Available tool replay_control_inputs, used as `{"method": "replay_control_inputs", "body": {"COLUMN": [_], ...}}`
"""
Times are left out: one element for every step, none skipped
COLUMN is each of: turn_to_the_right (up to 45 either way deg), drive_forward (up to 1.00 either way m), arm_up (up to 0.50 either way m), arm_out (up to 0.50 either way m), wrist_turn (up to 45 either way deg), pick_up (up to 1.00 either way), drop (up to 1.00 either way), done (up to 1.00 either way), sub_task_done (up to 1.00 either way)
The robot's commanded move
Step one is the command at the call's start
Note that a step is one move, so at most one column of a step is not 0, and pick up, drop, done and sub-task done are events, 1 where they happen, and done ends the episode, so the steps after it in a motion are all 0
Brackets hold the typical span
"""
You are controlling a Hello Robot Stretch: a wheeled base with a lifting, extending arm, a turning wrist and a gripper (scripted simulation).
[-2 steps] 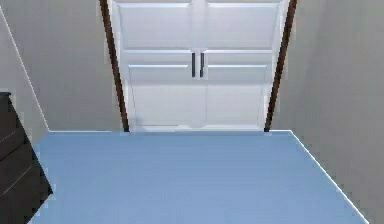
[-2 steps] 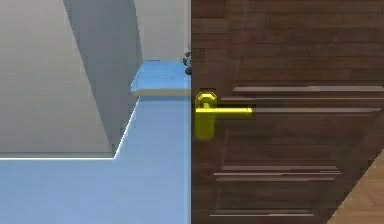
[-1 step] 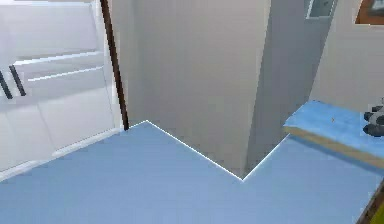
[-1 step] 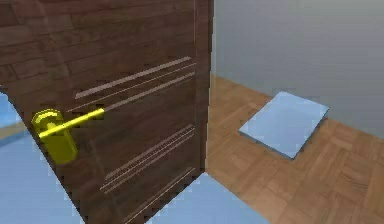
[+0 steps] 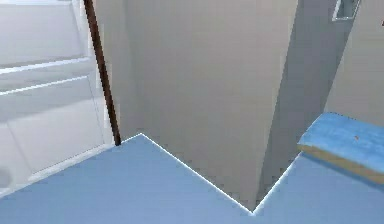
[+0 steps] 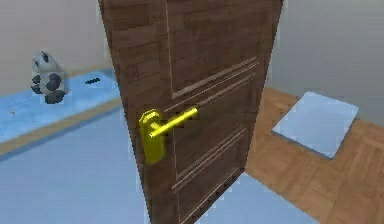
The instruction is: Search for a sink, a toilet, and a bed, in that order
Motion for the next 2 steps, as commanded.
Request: {"method": "replay_control_inputs", "body": {"turn_to_the_right": [36.0,0.0], "drive_forward": [0.00,0.25], "arm_up": [0.00,0.00], "arm_out": [0.00,0.00], "wrist_turn": [0.0,0.0], "pick_up": [0.00,0.00], "drop": [0.00,0.00], "done": [0.00,0.00], "sub_task_done": [0.00,0.00]}}
